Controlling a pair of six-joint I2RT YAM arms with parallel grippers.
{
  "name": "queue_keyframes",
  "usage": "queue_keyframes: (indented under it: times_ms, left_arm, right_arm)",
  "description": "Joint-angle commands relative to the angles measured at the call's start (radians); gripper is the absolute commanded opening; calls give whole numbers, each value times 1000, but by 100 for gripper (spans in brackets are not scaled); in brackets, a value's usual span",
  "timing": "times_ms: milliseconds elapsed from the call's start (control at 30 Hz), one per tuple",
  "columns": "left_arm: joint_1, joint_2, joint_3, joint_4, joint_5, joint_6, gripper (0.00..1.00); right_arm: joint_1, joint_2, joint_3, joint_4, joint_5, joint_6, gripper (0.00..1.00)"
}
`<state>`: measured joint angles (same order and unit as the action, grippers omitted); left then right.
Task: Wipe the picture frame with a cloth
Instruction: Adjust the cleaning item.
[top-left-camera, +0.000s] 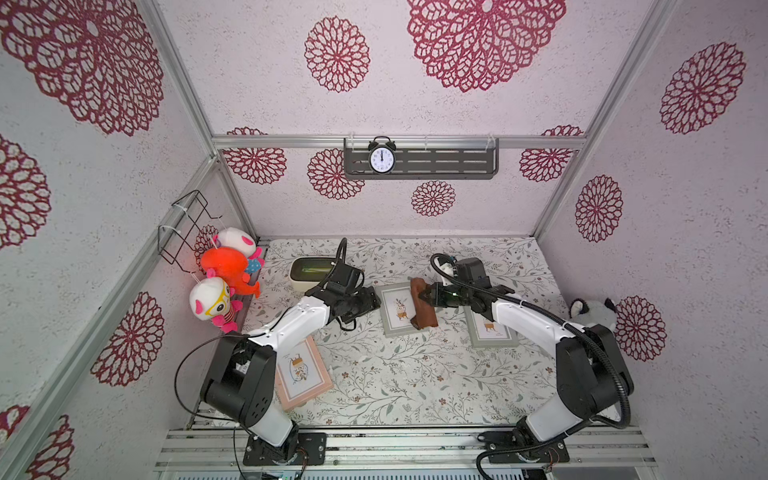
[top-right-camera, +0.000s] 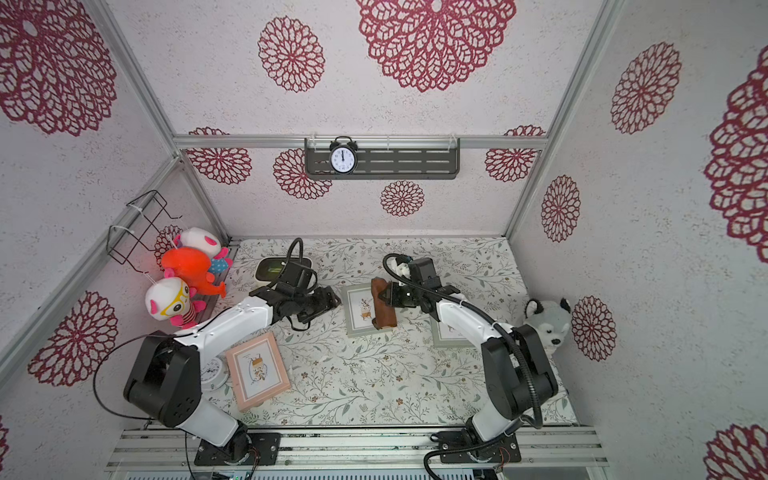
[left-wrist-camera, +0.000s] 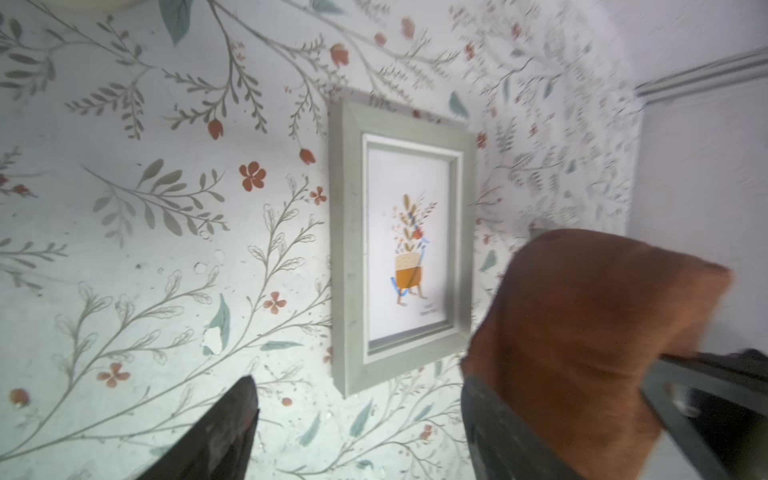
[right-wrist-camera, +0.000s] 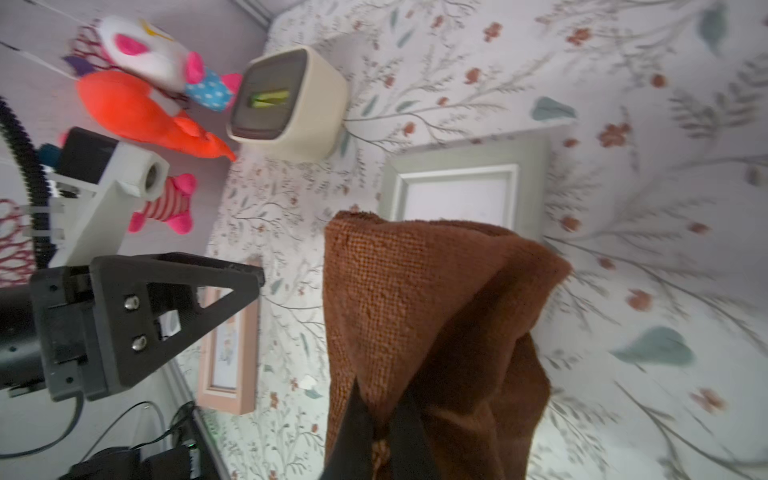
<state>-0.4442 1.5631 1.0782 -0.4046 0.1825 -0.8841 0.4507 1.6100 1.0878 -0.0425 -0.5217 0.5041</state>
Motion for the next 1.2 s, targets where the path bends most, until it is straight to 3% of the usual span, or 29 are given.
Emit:
queue_keyframes:
  times_ms: [0,67,200,433,633,767,1000,1167]
  left_arm:
    - [13,-66,-41,100,56,-68,90]
    - [19,-94,-60,183,89,-118,96]
    - [27,-99,-50,289,144,-174,99]
    - [33,-53,-11,372,140,-230,91]
    - [33,-17,2,400,188,-258,70]
    - [33,-26,-16,400,192,-261,48]
    - [37,-45,-22,329,138,-215,0]
    - [61,-94,-16,129,19,-100,0]
  right_arm:
    - [23,37,57,196,-185,129,0]
    - [43,70,83,253,-236,176,0]
    - [71,115,123,303,-277,223,0]
    - [105,146,157,305,-299,222,0]
    - [120,168,171,292,-293,215,0]
    - [127,188,188,269,-280,199,0]
    - [134,183,200,194,-244,134,1]
    - [116,123,177,128,-165,65,36]
